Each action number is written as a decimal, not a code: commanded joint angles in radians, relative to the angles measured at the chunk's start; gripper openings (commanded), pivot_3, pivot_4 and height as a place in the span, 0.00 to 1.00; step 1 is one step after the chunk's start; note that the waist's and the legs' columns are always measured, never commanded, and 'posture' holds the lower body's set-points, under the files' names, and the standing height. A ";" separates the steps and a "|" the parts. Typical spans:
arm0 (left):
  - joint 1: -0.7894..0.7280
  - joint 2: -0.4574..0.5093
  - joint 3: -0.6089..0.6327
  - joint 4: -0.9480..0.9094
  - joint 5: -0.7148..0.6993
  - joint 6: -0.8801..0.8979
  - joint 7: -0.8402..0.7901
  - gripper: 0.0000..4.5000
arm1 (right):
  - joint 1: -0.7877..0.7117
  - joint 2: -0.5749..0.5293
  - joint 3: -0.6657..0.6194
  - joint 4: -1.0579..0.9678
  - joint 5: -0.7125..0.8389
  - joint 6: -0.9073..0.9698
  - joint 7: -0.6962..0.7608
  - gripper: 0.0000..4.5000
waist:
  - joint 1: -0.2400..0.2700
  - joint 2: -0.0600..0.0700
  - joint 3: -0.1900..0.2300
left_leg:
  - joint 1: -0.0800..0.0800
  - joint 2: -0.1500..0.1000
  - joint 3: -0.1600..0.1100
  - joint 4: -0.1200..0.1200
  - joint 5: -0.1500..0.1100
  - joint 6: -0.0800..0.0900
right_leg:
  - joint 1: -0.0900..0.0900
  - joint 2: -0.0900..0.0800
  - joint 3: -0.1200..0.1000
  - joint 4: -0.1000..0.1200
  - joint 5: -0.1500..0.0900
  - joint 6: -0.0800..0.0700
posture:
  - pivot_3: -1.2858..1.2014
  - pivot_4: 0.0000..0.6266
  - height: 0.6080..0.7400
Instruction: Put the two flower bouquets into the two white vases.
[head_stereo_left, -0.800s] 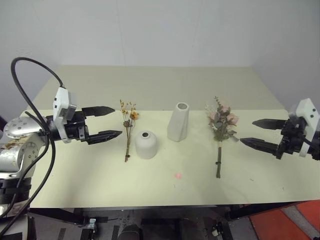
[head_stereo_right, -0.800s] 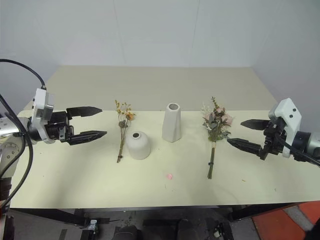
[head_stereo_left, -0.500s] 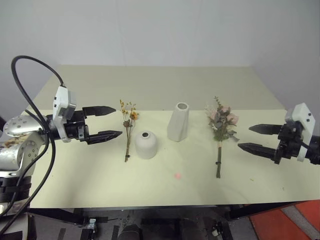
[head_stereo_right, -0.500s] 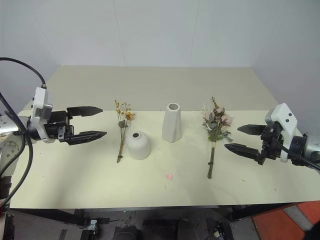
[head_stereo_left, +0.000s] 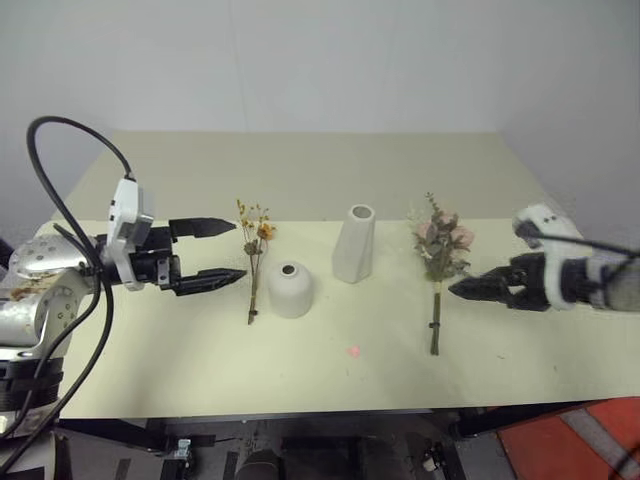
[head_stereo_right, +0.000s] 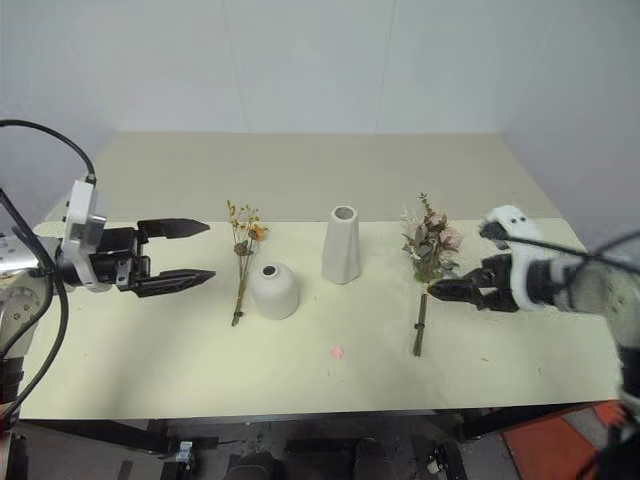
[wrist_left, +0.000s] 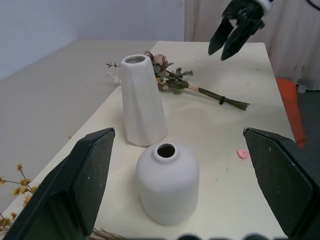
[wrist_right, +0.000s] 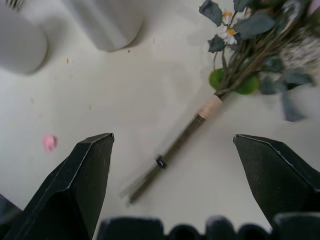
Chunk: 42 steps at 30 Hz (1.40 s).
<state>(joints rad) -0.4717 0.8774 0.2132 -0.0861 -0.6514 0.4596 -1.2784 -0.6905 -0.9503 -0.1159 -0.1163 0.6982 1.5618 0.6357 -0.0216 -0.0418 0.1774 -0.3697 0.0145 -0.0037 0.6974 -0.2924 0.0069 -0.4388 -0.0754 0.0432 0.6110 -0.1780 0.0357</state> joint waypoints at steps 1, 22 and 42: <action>-0.021 0.006 0.010 -0.009 -0.006 -0.013 -0.003 1.00 | -0.084 0.040 0.070 0.121 -0.038 0.053 -0.114 1.00 | 0.003 0.000 0.000 | 0.000 0.000 0.000 0.000 0.000 0.000 | 0.000 0.000 0.000 0.000 0.000 0.000 | 0.52 0.24 1.00; 0.040 0.000 0.033 -0.058 -0.006 -0.023 0.032 1.00 | -0.345 0.268 0.332 0.623 -0.302 -0.048 -0.131 0.34 | -0.011 0.000 0.000 | -0.003 -0.001 0.000 0.000 0.000 0.000 | -0.002 -0.001 -0.001 0.000 0.001 0.000 | 0.52 0.24 1.00; -0.034 0.002 0.008 0.027 0.000 -0.022 -0.001 1.00 | -0.068 0.377 -0.151 0.007 -0.347 -0.672 -0.278 0.05 | -0.018 0.001 0.000 | -0.005 -0.001 -0.001 -0.002 0.000 0.000 | -0.003 -0.001 -0.002 0.001 0.001 0.001 | 0.52 0.24 1.00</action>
<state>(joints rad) -0.4763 0.8713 0.2152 -0.0587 -0.6488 0.4558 -1.2686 -0.7497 -0.5813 -0.2006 0.0047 0.3324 1.0146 0.3550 -0.0395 -0.0409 0.1776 -0.3749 0.0139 -0.0048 0.6951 -0.2924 0.0070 -0.4422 -0.0766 0.0416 0.6120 -0.1772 0.0364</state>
